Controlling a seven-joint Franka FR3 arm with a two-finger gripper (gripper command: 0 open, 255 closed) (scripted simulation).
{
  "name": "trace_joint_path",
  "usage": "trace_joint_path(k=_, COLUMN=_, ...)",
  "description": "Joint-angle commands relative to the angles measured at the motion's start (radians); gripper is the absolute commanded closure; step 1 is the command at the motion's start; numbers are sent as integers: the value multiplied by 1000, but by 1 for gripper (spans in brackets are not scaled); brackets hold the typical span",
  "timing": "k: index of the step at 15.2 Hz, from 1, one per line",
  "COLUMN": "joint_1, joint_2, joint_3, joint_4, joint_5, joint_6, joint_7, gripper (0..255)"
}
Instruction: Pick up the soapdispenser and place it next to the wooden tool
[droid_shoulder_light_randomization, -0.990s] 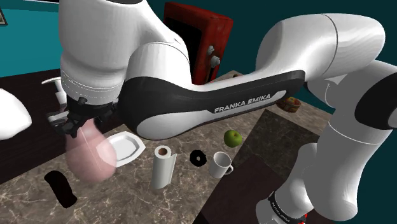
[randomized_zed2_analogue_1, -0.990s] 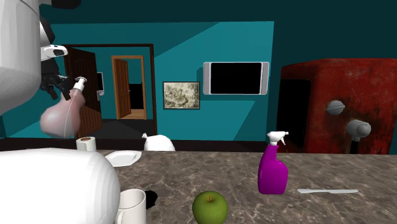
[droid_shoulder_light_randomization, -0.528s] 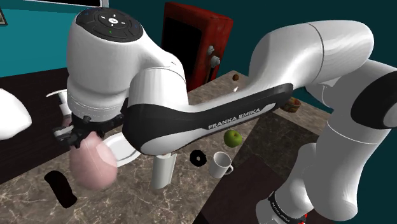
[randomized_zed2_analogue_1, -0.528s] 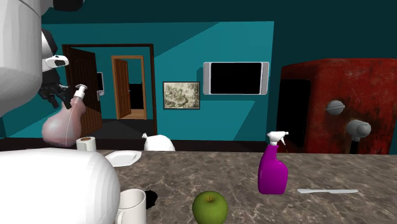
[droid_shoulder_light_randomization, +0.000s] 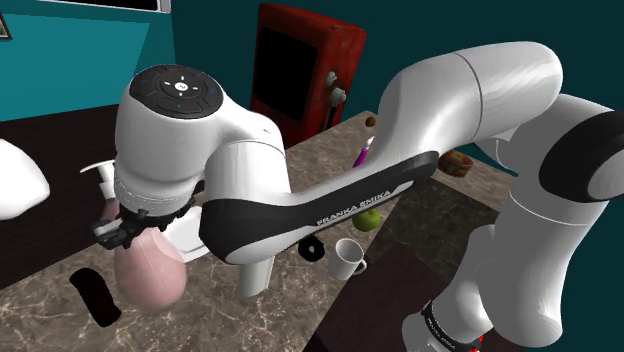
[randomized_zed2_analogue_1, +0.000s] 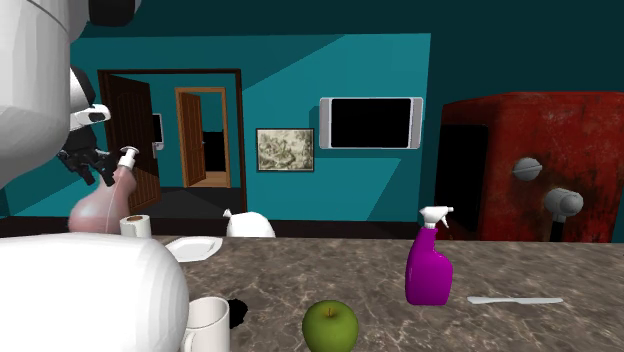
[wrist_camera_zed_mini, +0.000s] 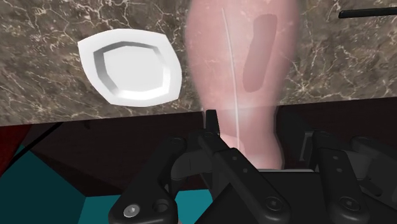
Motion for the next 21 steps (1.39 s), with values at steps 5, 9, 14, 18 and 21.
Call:
trace_joint_path(k=5, joint_1=6, joint_2=28, joint_3=-14, joint_4=-39, joint_5=-39, joint_6=62, joint_7=40, gripper=255)
trace_joint_path(k=9, joint_1=13, joint_2=52, joint_3=-25, joint_4=-59, joint_5=-69, joint_6=101, joint_7=69, gripper=255)
trace_joint_path(k=14, joint_1=23, joint_2=85, joint_3=-43, joint_4=-79, joint_5=-110, joint_6=147, joint_7=107, gripper=255)
trace_joint_path(k=18, joint_1=34, joint_2=115, joint_3=-59, joint_4=-91, joint_5=-144, joint_6=183, joint_7=140, gripper=255)
trace_joint_path(k=21, joint_1=34, joint_2=115, joint_3=-59, joint_4=-91, joint_5=-144, joint_6=183, joint_7=140, gripper=255)
